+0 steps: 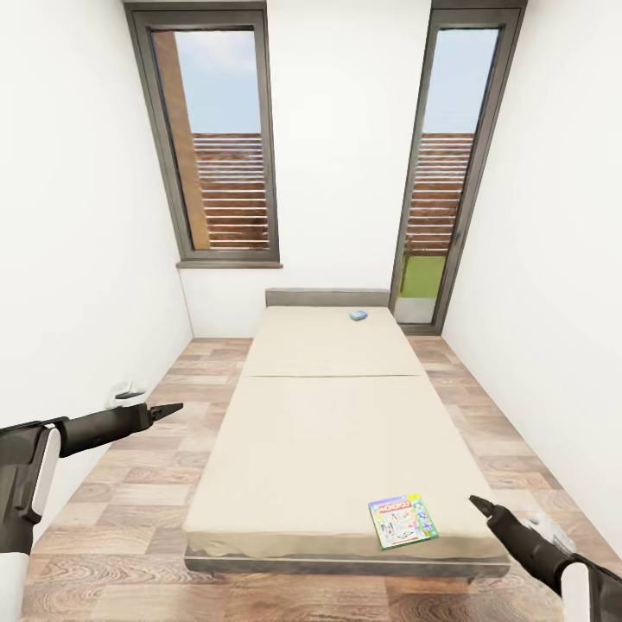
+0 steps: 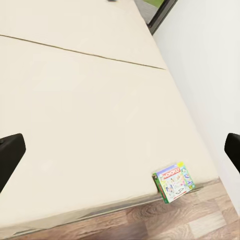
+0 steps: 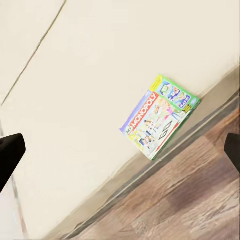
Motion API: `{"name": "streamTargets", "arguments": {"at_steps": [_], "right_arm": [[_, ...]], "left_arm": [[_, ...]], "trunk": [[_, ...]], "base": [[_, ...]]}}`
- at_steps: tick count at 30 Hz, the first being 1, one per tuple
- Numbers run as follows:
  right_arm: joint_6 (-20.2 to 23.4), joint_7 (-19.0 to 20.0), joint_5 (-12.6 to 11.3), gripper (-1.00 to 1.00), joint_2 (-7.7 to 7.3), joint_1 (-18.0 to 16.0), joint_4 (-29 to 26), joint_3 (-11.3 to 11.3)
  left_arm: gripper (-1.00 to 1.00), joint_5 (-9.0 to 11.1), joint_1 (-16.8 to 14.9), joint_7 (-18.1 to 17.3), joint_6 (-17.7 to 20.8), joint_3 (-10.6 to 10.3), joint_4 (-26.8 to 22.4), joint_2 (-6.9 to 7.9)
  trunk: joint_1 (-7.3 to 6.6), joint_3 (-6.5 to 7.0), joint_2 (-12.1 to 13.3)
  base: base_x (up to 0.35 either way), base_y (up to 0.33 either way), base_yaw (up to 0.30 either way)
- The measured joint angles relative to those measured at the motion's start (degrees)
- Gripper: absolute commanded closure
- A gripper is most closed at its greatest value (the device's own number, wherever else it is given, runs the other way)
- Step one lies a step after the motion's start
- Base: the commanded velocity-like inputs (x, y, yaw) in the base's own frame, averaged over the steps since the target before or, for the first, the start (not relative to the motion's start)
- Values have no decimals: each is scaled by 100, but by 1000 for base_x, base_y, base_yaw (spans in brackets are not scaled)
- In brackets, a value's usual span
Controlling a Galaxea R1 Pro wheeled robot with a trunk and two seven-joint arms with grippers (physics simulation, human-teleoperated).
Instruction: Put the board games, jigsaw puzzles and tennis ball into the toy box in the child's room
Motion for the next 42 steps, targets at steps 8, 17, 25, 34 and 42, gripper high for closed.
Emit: {"name": "streamTargets", "arguments": {"at_steps": [8,17,25,34,42], "right_arm": [[-44,1160,50,-100,-3,347,483,-848],[-552,1273,-26,-100,-287,407,1932,-1028],[-1178,1404,-54,-100,-757,410,3309,-1049],[-1418,1781,-124,-100,-865,406,3596,-1043],[-1435,1805,-130,-100,-813,309,3784,-1033]], "left_arm": [[-100,1,0,-1,0,0,0,5],[-100,8,0,-1,0,0,1,0],[-100,15,0,-10,0,0,1,1],[-100,24,0,-93,-1,0,0,5],[-100,24,0,-264,-2,0,8,4]], "trunk": [[0,0,0],[0,0,0],[0,0,0],[0,0,0],[0,0,0]], "base": [[0,0,0],[0,0,0],[0,0,0],[0,0,0],[0,0,0]]}}
